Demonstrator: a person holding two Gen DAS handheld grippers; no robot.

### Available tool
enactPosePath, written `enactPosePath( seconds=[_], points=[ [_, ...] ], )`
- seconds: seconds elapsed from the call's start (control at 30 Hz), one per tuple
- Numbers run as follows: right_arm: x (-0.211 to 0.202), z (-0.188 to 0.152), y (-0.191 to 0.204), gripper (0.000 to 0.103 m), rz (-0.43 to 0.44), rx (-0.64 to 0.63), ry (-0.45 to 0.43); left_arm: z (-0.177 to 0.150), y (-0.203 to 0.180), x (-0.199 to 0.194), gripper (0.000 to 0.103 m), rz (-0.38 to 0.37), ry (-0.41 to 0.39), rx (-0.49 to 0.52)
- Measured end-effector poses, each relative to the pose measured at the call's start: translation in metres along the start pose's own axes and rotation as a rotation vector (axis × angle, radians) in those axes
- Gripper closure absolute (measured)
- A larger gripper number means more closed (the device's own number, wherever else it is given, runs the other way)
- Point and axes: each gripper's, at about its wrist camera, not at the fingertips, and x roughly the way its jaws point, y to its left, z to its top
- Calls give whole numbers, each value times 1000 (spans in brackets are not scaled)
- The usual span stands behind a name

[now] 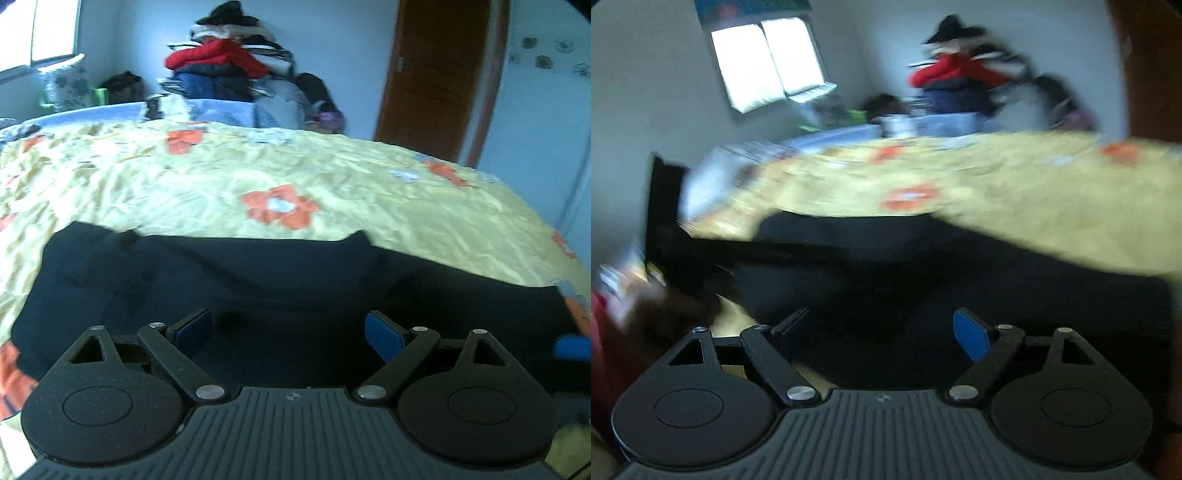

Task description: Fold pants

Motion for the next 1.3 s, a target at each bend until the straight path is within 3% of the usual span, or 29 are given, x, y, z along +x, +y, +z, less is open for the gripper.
enactPosePath(
  seconds=[0.07,0.13,0.2,0.23,0.27,0.37,0.47,0.5,0.57,0.63,0.7,0.77,0.83,0.9,0.97,1.0,1.07,1.13,1.3],
  points=[
    [-13,0,-17,15,-270,-66,39,4,-15,3,10,-51,12,28],
    [-26,-7,-45,5,-565,-64,68,6,-32,6,10,-98,19,63],
    [-42,-14,-74,4,-730,18,66,6,-52,10,9,-148,26,108],
    [-52,-17,-86,4,-761,82,50,5,-62,13,9,-171,28,133],
    [-60,-19,-95,4,-753,147,26,4,-72,16,9,-189,33,161],
    [-66,-26,-109,4,-607,275,-4,-2,-100,29,9,-203,51,248],
    [-30,-29,-94,4,-536,168,150,-11,-116,48,9,-149,74,326],
    [-25,-35,-86,2,-538,77,197,-13,-117,53,6,-119,80,342],
    [-33,-39,-71,0,-575,-66,191,-13,-111,55,7,-102,57,322],
    [-42,-34,-72,0,-651,-67,189,-13,-106,54,6,-79,44,296],
    [-52,-26,-72,0,-706,-30,100,-11,-102,54,6,-70,44,274],
    [-57,-17,-70,0,-618,25,15,-8,-97,51,7,-62,41,247],
    [-45,-11,-67,0,-473,61,-2,-8,-92,44,6,-49,20,233],
    [-19,-11,-62,0,-389,24,75,-9,-90,39,6,-27,7,263],
    [11,-20,-57,0,-382,-43,218,-12,-91,44,5,1,30,342],
    [6,-20,-56,0,-377,-30,170,-14,-89,44,4,5,26,356],
    [4,-15,-59,0,-428,-20,196,-13,-82,39,6,2,4,323],
    [-7,-10,-56,0,-541,-76,155,-11,-75,34,6,-24,3,280],
    [-37,29,-49,0,-738,-230,-28,-16,-51,21,5,-42,5,209]
  ],
)
